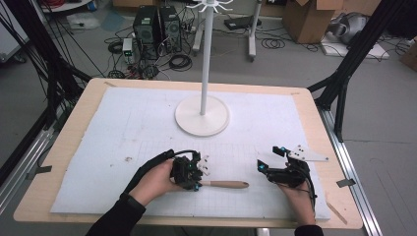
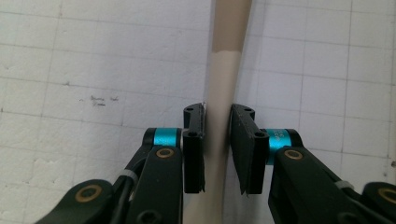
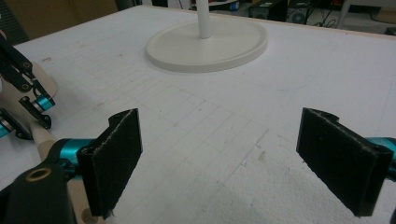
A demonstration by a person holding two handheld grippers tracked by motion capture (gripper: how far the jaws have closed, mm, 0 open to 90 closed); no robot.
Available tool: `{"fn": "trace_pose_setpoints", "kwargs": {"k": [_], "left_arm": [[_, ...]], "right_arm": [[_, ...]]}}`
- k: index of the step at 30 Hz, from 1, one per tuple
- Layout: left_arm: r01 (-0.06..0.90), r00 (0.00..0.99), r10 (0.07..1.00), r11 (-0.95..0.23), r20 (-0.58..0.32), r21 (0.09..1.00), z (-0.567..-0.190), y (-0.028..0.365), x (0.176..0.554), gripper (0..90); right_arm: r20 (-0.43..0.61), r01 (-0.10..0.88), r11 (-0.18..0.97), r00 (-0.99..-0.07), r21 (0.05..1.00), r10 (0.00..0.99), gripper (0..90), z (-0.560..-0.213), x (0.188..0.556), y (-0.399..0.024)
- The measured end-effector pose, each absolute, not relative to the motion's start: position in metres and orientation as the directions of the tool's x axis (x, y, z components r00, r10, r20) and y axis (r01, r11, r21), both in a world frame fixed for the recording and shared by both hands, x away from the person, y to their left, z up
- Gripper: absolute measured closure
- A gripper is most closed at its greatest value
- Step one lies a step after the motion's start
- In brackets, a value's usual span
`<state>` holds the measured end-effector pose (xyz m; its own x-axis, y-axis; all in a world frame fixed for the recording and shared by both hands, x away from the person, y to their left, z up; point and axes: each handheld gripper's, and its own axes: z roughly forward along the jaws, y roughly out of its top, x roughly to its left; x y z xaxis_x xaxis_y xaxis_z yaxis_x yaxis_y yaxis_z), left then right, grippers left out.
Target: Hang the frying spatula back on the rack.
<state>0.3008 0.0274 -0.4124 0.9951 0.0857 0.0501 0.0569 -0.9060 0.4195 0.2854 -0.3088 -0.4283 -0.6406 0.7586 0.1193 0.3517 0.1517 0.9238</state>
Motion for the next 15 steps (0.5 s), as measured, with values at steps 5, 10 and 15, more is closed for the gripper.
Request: {"fn": "trace_pose_setpoints", "kwargs": {"k": [5, 10, 15], "left_arm": [[0.051, 0.994, 0.084, -0.914, 0.064, 0.402, -0.412, 0.024, 0.298, 77.4], [0.065, 0.993, 0.099, -0.91, 0.062, 0.41, -0.411, 0.026, 0.298, 77.6], [0.097, 0.991, 0.13, -0.864, 0.033, 0.494, -0.41, 0.035, 0.298, 77.7]], "right_arm": [[0.118, 0.353, 0.155, -0.642, 0.923, 0.758, 13.1, -0.429, 0.286, -0.309], [0.122, 0.353, 0.151, -0.643, 0.923, 0.756, 13.1, -0.429, 0.286, -0.31], [0.132, 0.348, 0.127, -0.631, 0.929, 0.765, 13.2, -0.428, 0.285, -0.315]]}}
